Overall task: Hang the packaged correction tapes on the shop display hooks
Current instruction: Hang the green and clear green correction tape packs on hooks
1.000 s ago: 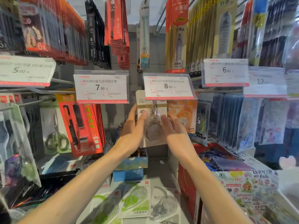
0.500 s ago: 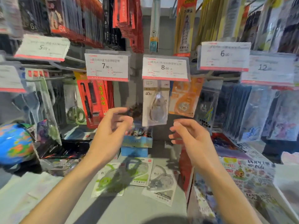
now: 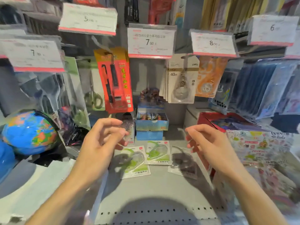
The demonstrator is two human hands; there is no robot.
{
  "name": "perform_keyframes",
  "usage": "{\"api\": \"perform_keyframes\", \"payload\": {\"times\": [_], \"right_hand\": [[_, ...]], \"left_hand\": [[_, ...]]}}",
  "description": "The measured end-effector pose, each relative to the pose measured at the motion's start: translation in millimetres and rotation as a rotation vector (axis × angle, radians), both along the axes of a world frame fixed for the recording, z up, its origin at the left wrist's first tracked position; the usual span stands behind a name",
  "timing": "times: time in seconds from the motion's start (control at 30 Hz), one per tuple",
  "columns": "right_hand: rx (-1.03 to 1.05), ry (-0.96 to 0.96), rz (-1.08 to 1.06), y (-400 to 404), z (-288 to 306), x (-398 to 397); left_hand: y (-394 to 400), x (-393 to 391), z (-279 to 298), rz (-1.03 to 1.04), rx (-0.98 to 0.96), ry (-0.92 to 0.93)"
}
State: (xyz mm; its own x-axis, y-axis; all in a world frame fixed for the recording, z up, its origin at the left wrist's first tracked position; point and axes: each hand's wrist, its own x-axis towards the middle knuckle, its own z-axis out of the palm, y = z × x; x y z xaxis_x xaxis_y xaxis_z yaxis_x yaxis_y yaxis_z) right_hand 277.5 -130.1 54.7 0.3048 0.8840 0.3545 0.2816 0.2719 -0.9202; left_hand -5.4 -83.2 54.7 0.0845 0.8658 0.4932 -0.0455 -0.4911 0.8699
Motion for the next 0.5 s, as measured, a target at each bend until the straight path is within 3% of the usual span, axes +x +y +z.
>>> {"api": "perform_keyframes", "payload": {"times": [0.23, 0.5], "right_hand": [[-0.089, -0.057, -0.101, -3, -29, -55], [-0.28, -0.185, -0.211, 17, -63, -50]], "left_hand": [[20, -53, -19, -0.123, -0.102, 0.163], [44, -50, -42, -0.205, -0.245, 0.309]]}}
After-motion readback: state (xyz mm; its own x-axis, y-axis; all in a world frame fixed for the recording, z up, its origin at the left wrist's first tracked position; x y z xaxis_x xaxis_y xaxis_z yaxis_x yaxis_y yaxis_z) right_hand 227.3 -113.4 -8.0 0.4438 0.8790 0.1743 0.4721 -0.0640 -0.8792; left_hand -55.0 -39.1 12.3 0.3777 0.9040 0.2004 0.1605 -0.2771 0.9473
